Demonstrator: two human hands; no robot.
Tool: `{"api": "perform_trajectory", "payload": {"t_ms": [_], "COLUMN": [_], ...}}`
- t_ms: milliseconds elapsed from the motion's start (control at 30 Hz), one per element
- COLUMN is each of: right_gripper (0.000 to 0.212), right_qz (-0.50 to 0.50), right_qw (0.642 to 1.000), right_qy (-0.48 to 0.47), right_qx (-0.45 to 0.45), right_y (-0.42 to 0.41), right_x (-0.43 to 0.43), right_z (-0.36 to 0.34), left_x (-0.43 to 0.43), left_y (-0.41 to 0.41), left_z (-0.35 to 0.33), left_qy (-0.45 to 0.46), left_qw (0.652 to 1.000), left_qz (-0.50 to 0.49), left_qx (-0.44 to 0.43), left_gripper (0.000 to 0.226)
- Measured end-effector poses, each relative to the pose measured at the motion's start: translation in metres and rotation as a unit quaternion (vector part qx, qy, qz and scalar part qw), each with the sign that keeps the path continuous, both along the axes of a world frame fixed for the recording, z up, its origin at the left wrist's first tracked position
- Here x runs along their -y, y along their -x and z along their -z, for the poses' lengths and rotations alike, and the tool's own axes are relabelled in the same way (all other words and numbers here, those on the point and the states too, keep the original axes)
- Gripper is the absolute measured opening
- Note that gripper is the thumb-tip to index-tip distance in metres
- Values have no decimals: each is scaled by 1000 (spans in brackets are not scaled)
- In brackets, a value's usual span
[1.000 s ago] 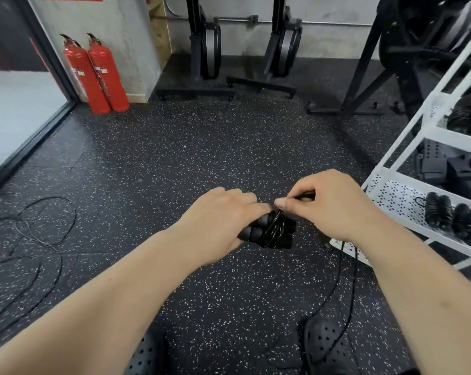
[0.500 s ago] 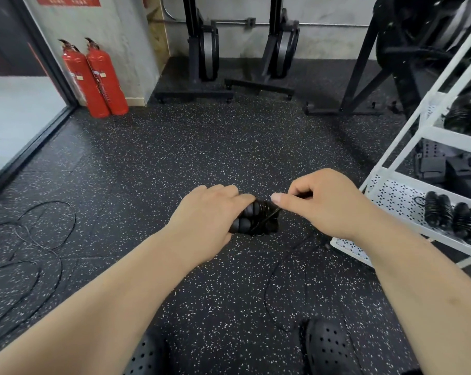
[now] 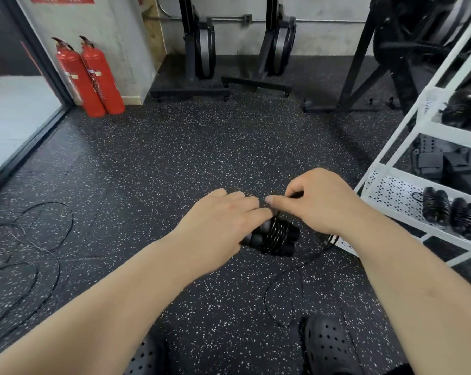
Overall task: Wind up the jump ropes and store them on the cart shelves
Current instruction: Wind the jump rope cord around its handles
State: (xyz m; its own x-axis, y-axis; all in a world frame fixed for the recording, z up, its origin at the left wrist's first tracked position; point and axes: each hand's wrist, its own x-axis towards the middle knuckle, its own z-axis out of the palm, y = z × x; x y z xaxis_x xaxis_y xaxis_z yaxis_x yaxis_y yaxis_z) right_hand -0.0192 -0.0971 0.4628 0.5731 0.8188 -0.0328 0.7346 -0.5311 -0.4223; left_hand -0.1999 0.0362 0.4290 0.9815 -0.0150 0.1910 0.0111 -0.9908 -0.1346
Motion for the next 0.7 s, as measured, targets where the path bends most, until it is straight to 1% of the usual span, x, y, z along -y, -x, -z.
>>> {"api": "perform_trajectory", "payload": {"t_ms": [67, 133, 233, 267, 300, 367, 400, 433, 467, 533, 567, 633, 700], "right_gripper": [53, 48, 50, 47, 40, 28, 27, 31, 35, 36, 35, 31, 27], "right_qz": [-13, -18, -8, 4, 14, 35, 54, 77, 102, 122, 125, 121, 86], "right_qw": [999, 995, 971, 959, 945, 898, 866, 846, 850, 901, 912, 923, 955], "right_qy": [-5, -37, -80, -87, -93, -123, -148, -160, -151, -90, -73, -77, -78], "right_qx": [-36, -86, -227, -269, -314, -421, -474, -502, -494, -408, -385, -358, -271], "right_y": [-7, -11, -6, -4, 0, 6, 10, 14, 19, 29, 33, 40, 46], "right_x": [2, 3, 5, 6, 8, 5, 2, -2, -6, -10, -12, -15, -14], "right_z": [0, -1, -11, -11, -11, 0, 8, 17, 27, 44, 51, 56, 54], "left_x": [1, 4, 12, 14, 16, 19, 20, 19, 18, 13, 9, -2, -13], "left_y": [1, 2, 6, 7, 9, 12, 13, 13, 13, 12, 12, 10, 9], "left_z": [1, -2, -12, -15, -20, -26, -28, -27, -26, -21, -18, -12, -7], "left_qy": [26, 84, 209, 251, 296, 379, 407, 425, 438, 452, 457, 455, 433], "left_qw": [999, 996, 977, 967, 954, 922, 910, 900, 892, 879, 873, 866, 867], "left_qz": [18, 22, -5, -11, -14, -23, -35, -50, -69, -113, -138, -182, -224], "left_qx": [8, 21, 37, 47, 56, 72, 77, 80, 85, 95, 97, 101, 100], "left_gripper": [75, 72, 70, 70, 72, 79, 80, 81, 81, 78, 75, 68, 64]}}
